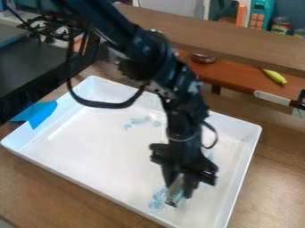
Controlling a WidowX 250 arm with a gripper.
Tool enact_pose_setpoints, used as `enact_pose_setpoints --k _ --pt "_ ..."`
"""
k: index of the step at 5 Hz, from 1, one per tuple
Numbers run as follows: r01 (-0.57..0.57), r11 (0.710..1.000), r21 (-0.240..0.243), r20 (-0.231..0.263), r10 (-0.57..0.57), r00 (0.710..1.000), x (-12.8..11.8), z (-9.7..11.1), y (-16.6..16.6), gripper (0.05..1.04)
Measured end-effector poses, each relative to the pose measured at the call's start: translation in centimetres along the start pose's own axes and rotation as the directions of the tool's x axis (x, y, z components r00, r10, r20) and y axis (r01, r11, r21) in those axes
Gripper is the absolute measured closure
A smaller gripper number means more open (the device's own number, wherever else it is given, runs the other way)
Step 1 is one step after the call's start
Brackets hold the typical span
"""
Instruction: Sweep into pile
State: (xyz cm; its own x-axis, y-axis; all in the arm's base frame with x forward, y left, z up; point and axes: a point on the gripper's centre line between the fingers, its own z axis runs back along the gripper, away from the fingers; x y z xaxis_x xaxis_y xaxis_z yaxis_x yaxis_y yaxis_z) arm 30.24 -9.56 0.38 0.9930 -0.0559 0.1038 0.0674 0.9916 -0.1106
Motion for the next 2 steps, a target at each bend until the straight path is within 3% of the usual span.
enact_pose_setpoints --k 1,2 --pt "0.021 1.000 0.015 0.026 -0.021 0.999 0.0 0.9 0.3 0.700" --pt "-0.018 0.996 0.089 0.118 0.007 0.993 1.1 3.7 4.6 0.700"
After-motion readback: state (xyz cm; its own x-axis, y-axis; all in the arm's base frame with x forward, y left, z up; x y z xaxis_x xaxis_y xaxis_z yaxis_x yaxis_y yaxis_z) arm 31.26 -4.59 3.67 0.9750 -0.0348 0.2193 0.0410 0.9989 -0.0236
